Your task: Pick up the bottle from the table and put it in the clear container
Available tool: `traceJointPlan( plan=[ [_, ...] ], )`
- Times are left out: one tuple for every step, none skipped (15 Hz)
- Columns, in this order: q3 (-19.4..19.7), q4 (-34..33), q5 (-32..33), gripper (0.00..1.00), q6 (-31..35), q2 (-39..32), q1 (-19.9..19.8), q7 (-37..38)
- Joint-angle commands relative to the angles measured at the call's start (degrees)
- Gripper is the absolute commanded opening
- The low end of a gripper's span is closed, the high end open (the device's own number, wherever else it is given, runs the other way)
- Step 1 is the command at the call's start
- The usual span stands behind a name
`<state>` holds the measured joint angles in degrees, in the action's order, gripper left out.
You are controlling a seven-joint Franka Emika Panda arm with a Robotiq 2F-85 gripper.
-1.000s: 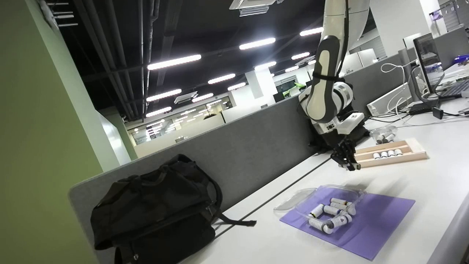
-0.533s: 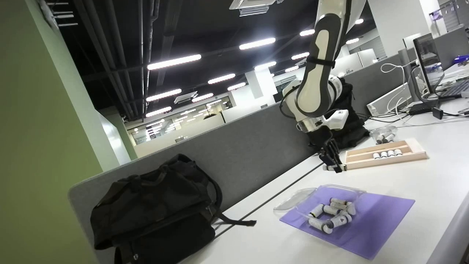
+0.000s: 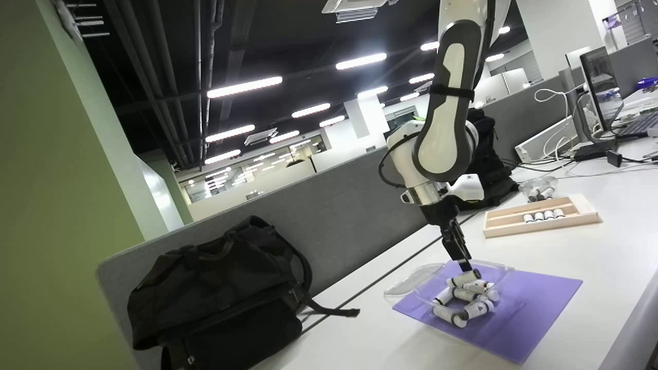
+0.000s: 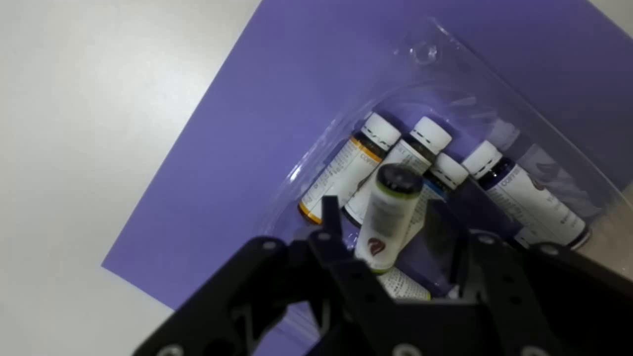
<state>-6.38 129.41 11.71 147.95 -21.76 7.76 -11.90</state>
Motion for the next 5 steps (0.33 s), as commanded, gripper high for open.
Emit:
traceJointPlan(
  plan=[
    [0.2,1.3,0.8,0.80,1.7,1.6,-0.2,-0.1],
    [-0.2,0.1,0.1,0.63,1.1,-0.4,-0.3,-0.5],
    [-0.2,0.1,0.1,0.69,1.3,-0.2,-0.3,-0.5],
    [-0.1,0.1,0.1,0.75,1.3,-0.1,-0.3,-0.5],
    [-0.1,0.1,0.1,0.80,1.3,0.0,-0.3,-0.5]
  ],
)
